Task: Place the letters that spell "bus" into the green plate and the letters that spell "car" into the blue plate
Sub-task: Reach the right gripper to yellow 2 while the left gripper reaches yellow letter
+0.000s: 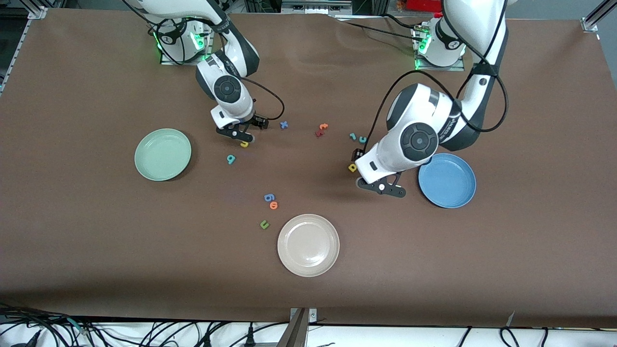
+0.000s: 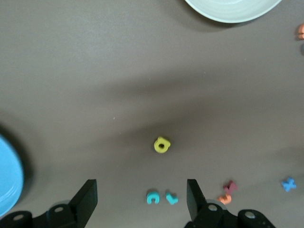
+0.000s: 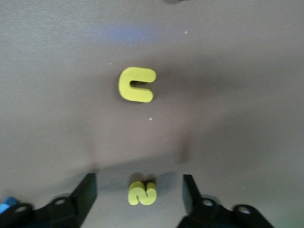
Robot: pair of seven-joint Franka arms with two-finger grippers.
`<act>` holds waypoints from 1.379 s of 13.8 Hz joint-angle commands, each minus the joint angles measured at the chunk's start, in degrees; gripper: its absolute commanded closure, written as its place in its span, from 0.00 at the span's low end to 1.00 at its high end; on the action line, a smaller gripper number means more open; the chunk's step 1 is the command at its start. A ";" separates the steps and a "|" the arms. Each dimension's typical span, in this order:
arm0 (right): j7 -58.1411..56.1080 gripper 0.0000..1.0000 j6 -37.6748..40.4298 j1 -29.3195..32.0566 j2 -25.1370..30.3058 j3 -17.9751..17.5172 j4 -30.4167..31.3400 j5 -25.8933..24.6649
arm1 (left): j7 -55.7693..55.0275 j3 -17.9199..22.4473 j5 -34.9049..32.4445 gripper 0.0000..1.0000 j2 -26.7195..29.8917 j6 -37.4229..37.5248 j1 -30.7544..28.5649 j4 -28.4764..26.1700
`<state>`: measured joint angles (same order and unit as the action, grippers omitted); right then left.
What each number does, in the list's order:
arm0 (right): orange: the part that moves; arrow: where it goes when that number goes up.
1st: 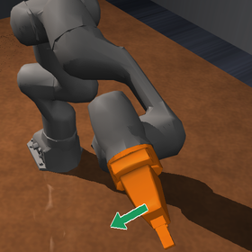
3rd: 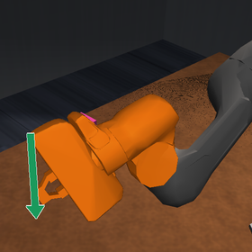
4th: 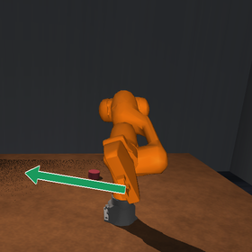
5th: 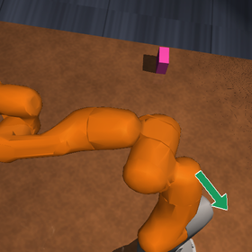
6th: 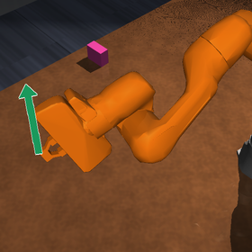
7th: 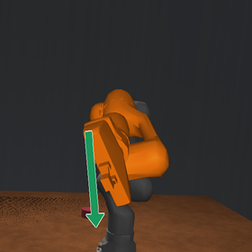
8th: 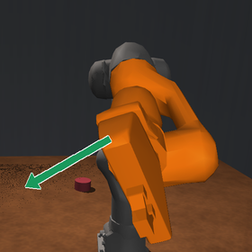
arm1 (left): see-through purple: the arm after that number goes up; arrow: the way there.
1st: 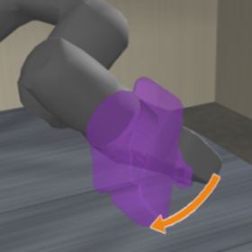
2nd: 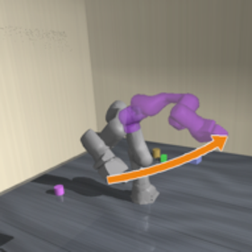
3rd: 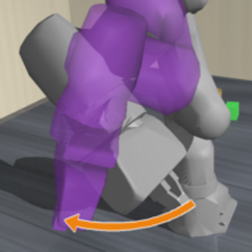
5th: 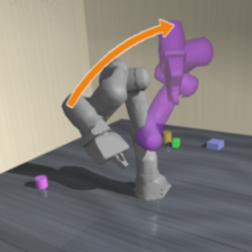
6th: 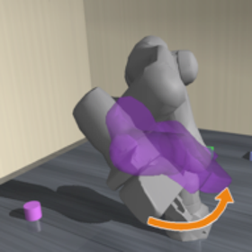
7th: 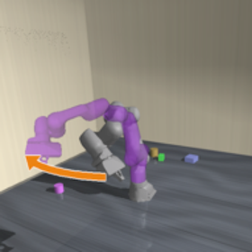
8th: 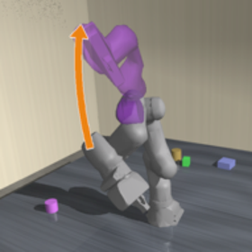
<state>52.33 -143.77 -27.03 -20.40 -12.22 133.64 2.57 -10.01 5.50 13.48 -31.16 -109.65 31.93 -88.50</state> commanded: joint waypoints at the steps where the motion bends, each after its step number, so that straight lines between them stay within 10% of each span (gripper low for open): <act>1: 0.76 0.27 -1.43 0.49 1.50 -0.79 1.54 0.94 | -3.42 0.75 0.76 0.18 -0.31 -4.59 2.96 -3.16; 10: -0.30 0.43 -2.04 0.58 3.96 -0.79 4.53 0.94 | -12.48 -2.77 1.29 0.19 1.54 -28.49 7.88 -21.62; 19: 0.32 0.43 -7.84 0.58 2.21 -0.79 5.76 1.03 | -12.84 -2.33 -4.59 0.21 1.36 -37.12 8.77 -26.11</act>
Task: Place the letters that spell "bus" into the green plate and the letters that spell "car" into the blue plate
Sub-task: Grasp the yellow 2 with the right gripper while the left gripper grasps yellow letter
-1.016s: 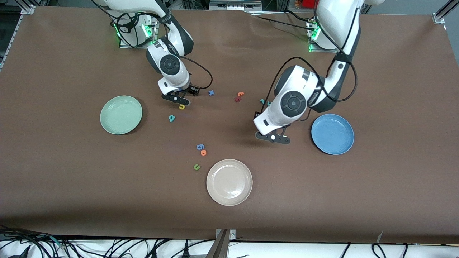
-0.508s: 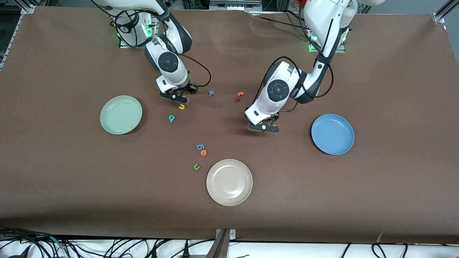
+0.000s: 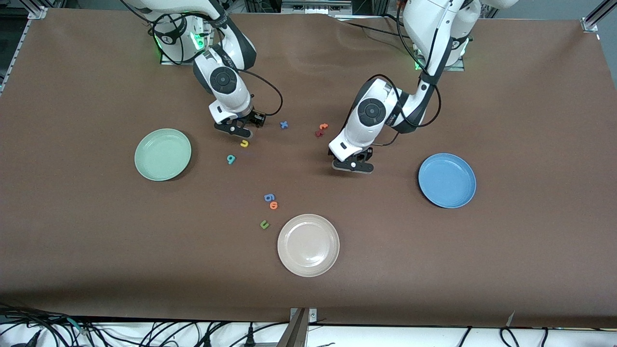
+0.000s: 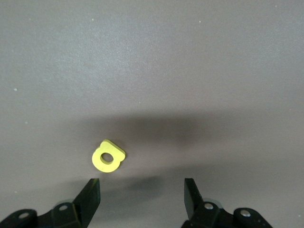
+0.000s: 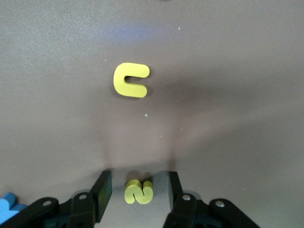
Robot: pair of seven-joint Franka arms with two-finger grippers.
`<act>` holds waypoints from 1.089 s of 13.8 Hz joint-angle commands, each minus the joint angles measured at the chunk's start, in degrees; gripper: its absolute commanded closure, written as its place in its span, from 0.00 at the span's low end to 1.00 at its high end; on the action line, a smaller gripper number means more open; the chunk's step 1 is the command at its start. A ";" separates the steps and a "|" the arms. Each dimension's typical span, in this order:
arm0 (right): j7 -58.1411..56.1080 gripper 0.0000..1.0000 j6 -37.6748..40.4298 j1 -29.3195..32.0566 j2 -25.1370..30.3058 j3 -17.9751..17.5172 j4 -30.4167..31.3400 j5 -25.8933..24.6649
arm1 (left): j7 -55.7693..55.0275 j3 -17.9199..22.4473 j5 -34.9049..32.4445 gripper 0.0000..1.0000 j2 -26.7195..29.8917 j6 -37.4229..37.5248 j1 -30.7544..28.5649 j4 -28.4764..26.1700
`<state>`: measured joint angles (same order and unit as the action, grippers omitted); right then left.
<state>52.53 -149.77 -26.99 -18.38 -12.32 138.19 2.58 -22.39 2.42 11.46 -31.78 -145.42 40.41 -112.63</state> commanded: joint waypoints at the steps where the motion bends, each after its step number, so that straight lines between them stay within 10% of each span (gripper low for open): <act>1: 0.12 0.44 -1.92 0.53 0.19 -0.69 1.20 1.03 | -0.46 0.75 -3.11 0.21 1.81 -1.61 -0.06 -1.98; 12: 1.17 0.65 -1.66 0.53 0.37 -1.65 1.20 1.03 | -0.11 1.19 -5.31 0.22 -2.32 -0.47 -2.18 2.94; 15: 0.91 0.94 -1.57 0.53 0.37 -1.65 1.20 1.03 | -0.11 1.19 -5.31 0.22 -2.41 -0.47 -2.09 2.94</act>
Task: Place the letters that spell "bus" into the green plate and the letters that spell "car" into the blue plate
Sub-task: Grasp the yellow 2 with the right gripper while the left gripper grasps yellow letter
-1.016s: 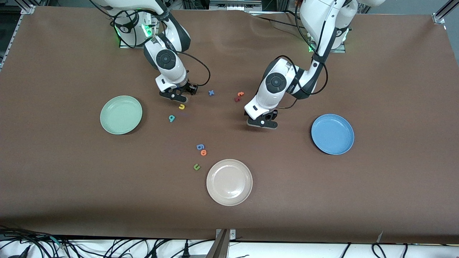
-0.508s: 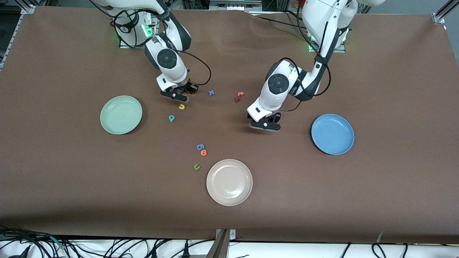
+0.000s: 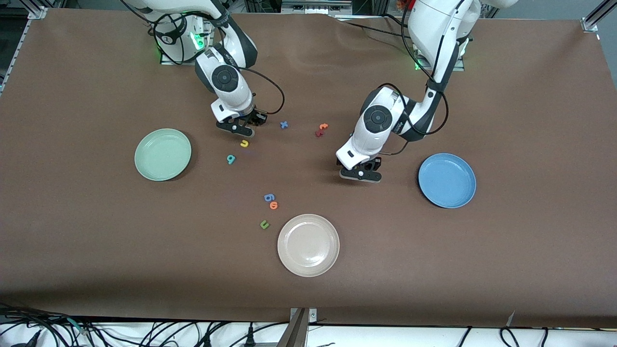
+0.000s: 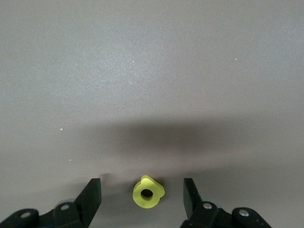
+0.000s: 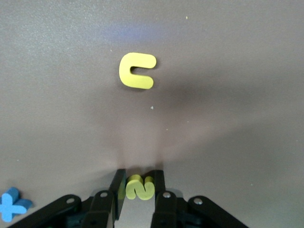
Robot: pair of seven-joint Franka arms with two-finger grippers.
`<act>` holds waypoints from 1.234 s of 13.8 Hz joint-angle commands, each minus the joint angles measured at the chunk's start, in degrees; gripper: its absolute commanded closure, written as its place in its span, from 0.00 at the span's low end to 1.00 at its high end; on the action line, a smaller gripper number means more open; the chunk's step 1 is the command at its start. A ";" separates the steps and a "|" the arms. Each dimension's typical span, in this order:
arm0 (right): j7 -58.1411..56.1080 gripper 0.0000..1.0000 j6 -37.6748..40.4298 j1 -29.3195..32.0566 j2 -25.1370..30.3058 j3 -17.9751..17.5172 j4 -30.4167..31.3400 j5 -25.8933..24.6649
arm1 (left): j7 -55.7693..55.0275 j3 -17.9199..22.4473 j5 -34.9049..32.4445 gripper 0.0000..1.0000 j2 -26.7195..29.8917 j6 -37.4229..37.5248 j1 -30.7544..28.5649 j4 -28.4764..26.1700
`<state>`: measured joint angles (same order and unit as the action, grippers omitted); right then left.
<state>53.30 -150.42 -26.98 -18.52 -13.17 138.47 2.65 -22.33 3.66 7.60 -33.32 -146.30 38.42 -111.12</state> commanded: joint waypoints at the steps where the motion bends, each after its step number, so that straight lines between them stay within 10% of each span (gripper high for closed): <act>1: 0.13 1.00 -0.75 0.53 0.51 -0.72 0.92 0.96 | -0.17 -0.14 -1.45 0.23 -0.96 0.41 -0.10 1.44; 8: -4.94 1.00 18.10 0.62 6.82 4.63 -5.21 1.13 | -0.44 -0.14 -1.36 0.27 -2.63 0.67 -0.01 2.67; 12: -15.30 1.00 35.17 0.62 7.54 14.19 -16.37 1.13 | -0.61 -0.32 -1.28 0.33 -2.54 1.55 0.34 2.58; 17: -37.35 1.00 37.57 1.14 6.14 29.14 -18.24 0.96 | -0.61 -0.41 -0.92 0.47 -2.54 2.16 0.43 2.58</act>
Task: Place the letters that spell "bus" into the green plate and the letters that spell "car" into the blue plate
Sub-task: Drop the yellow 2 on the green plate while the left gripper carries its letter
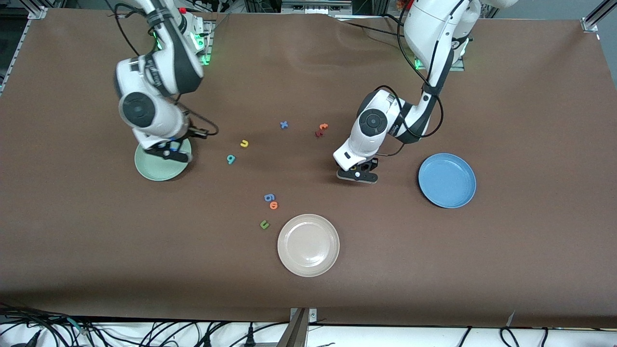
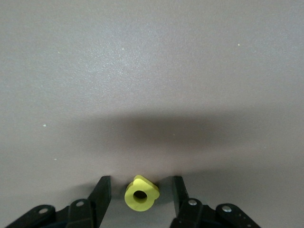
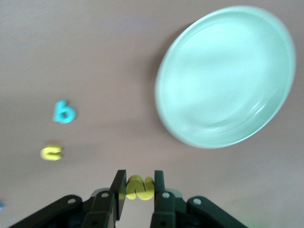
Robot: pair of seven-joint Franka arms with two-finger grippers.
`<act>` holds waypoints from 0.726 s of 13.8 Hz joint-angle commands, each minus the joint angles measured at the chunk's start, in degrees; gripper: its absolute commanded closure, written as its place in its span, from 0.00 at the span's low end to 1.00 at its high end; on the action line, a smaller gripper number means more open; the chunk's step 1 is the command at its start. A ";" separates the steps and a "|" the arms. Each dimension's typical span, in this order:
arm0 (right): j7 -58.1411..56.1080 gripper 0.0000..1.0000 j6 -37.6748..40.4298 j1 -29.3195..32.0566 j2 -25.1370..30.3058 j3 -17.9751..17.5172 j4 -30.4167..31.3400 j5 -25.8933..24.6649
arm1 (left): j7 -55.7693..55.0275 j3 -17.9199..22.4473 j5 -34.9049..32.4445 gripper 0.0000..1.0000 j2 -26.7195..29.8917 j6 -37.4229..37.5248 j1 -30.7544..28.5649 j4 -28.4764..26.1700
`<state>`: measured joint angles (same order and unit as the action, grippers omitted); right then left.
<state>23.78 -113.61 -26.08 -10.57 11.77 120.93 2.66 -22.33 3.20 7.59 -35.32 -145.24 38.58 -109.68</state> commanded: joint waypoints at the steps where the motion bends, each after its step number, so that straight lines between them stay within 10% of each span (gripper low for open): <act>1: -11.26 1.00 0.15 0.33 -2.95 6.49 -0.69 0.94 | -0.61 0.05 -0.91 0.51 -0.54 1.10 0.26 1.14; 10: -26.94 1.00 -12.60 6.04 -14.03 10.20 -0.70 0.68 | -0.61 0.05 -0.91 0.68 -0.54 1.10 0.35 1.14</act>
<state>-0.52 -124.94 -21.03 -22.49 22.06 120.96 2.66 -22.33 3.32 7.59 -35.18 -144.89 38.58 -109.44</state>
